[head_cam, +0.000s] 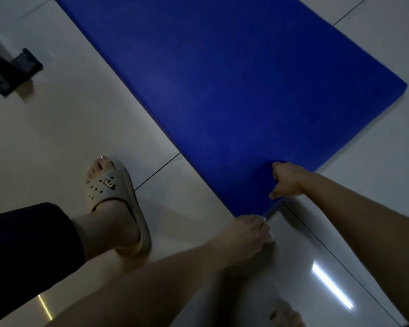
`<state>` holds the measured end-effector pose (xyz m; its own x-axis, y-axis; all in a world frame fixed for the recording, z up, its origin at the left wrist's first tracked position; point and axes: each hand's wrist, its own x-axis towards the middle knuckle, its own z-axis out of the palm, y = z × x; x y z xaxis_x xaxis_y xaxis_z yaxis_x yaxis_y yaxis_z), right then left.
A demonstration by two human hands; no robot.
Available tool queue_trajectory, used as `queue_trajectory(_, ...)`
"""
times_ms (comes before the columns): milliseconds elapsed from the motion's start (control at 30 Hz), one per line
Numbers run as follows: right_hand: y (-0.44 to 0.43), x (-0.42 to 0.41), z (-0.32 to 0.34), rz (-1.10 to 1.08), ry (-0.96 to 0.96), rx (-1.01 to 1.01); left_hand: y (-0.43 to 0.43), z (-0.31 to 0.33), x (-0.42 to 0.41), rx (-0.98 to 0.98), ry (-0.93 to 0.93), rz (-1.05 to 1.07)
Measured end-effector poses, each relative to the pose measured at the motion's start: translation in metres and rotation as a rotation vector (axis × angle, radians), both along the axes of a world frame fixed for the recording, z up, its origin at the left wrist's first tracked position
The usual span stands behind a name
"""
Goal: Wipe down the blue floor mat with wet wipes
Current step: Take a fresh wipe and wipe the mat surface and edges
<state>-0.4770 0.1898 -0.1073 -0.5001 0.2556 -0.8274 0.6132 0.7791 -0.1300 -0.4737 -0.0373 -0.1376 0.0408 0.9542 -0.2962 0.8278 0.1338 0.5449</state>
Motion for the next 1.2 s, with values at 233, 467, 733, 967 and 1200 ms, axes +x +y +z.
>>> queue_trajectory(233,0.002,-0.002,-0.002,0.031,-0.035,-0.009,-0.003,0.016,-0.137,0.0,0.162,0.278)
queue_trajectory(467,0.0,-0.002,-0.001,0.033,-0.001,0.001,0.01,0.003,-0.161,-0.058,0.211,0.918)
queue_trajectory(733,-0.001,0.0,-0.001,0.029,0.008,0.018,0.014,0.017,0.012,-0.129,-0.152,0.312)
queue_trajectory(967,-0.003,-0.002,-0.001,0.009,-0.002,0.022,0.023,0.021,-0.011,-0.128,-0.453,1.119)
queue_trajectory(1200,-0.042,0.009,0.016,-0.377,0.182,-0.093,0.055,0.023,-0.096,-0.447,-0.726,1.292)
